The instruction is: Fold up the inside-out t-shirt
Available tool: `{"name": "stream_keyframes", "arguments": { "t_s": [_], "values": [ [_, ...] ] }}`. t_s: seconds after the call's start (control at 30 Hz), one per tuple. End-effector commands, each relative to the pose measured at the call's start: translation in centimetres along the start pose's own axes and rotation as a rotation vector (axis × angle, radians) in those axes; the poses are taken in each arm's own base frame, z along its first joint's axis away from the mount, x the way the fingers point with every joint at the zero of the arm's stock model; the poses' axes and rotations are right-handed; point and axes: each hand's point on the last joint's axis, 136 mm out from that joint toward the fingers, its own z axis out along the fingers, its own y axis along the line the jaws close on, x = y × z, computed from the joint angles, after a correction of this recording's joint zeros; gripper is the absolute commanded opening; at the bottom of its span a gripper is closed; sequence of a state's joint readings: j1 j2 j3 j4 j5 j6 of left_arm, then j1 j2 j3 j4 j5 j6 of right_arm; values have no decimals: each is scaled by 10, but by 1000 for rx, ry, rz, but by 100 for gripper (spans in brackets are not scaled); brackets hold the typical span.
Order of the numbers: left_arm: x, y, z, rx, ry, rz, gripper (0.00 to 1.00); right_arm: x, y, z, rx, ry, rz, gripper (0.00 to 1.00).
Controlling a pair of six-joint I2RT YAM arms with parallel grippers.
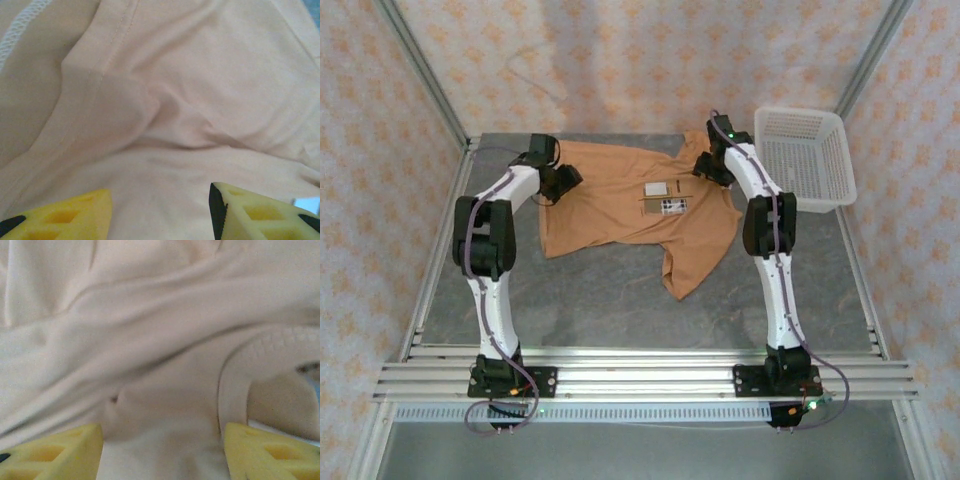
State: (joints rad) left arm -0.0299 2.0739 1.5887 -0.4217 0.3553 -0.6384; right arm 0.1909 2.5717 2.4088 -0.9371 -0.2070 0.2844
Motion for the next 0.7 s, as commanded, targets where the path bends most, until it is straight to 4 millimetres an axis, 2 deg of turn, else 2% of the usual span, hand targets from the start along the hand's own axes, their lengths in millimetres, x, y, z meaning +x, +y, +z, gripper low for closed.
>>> {"name": "stream_keyframes", "arguments": {
  "t_s": [0.0,0.07,0.17,0.3,0.37,0.43,0.5,0.6,0.67],
  "values": [
    [10,4,-76,-31,-67,42,54,27,13,-80,-10,3,-71,65],
    [31,22,-96,-55,-73,35,51,50,12,-104,-39,-30,-71,65],
    [71,56,-112,-99,-42,27,42,97,6,-131,-90,-56,-63,64],
    [107,89,-115,-140,-7,31,32,162,1,-148,-113,-54,-90,61],
    [116,98,-112,-153,1,33,32,188,1,-150,-115,-44,-119,59],
    [117,107,-110,-185,-5,35,32,210,-1,-148,-111,-14,-141,56],
    [111,108,-108,-188,-19,35,32,232,-8,-142,-93,24,-155,53],
    [95,106,-102,-184,-54,27,32,253,-19,-134,-77,63,-170,52],
    [86,102,-96,-179,-69,34,32,258,-26,-132,-57,71,-174,52]
  ]
}}
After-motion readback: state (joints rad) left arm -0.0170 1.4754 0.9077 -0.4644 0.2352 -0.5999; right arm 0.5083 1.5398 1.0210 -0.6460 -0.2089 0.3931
